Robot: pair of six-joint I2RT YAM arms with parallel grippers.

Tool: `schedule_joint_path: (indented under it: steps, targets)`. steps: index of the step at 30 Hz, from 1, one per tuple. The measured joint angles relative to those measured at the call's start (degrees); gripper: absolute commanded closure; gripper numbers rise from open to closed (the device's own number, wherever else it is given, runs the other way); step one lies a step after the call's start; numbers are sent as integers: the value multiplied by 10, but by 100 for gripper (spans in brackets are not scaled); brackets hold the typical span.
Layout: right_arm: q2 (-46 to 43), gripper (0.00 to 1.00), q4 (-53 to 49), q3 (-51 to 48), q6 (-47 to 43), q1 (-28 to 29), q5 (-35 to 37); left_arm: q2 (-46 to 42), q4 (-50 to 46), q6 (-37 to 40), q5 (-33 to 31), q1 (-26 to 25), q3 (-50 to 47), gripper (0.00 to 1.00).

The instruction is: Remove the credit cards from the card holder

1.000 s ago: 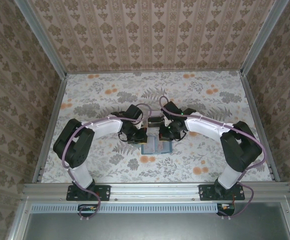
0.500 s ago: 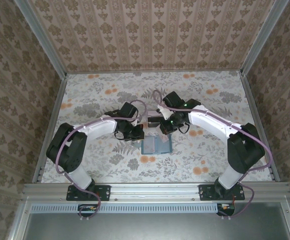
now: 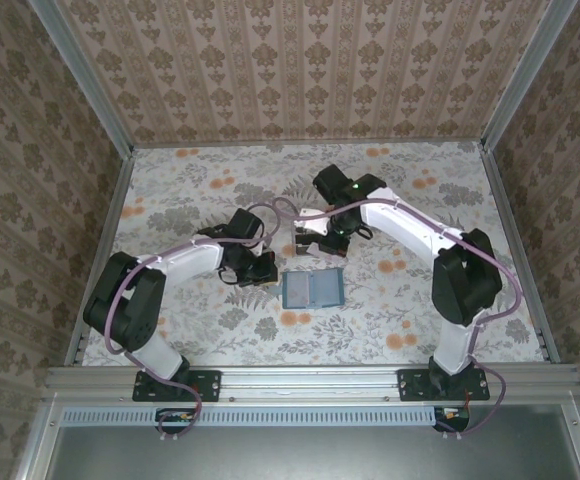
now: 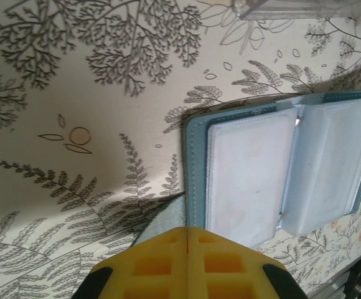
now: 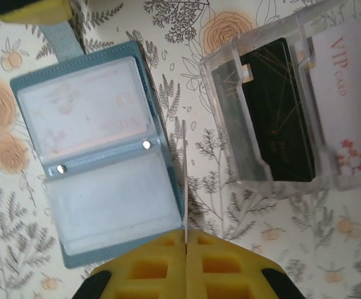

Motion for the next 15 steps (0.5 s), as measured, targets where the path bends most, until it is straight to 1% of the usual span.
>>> schedule_joint_path:
  steps: [6,15]
  targets:
    - [67,100,-52,116,-76,-4,25,-5,-1,0,0,18,-15,100]
    - [183,100,-137,314,-131,-11,47,-32,-10,2,0,41,-30,100]
